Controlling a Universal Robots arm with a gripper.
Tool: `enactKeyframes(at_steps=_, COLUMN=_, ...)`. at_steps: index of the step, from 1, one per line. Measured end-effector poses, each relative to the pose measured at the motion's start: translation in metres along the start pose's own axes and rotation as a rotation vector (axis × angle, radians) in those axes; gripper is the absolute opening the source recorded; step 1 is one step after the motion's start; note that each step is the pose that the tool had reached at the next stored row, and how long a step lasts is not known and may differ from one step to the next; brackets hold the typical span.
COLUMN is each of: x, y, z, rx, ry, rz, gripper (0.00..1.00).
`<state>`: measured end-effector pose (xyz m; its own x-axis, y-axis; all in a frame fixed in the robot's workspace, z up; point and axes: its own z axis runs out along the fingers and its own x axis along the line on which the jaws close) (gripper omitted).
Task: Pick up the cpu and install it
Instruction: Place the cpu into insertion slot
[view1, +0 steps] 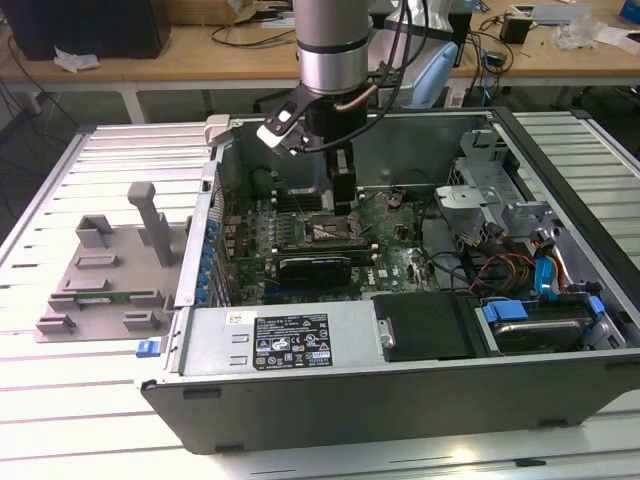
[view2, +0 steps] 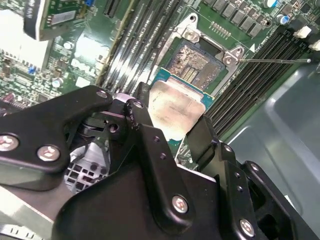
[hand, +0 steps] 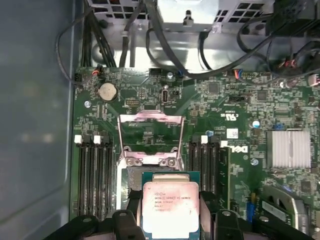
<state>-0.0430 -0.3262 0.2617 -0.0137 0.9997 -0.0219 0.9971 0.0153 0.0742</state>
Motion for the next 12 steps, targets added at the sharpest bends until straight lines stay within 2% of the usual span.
enactKeyframes(at_steps=5, x=0.0058, y=-0.0039, z=0.0109, rx=0.0, ry=0.0027, rz=0.0, gripper=0.55)
enactKeyframes(at_steps=7, x=0.0066, y=-0.0045, z=0.0142, rx=0.0, ry=0.0034, rz=0.0, gripper=0.55)
enactKeyframes(at_steps=12, x=0.0072, y=-0.0057, z=0.0289, rx=0.0028, ry=0.0037, rz=-0.001, gripper=0.55)
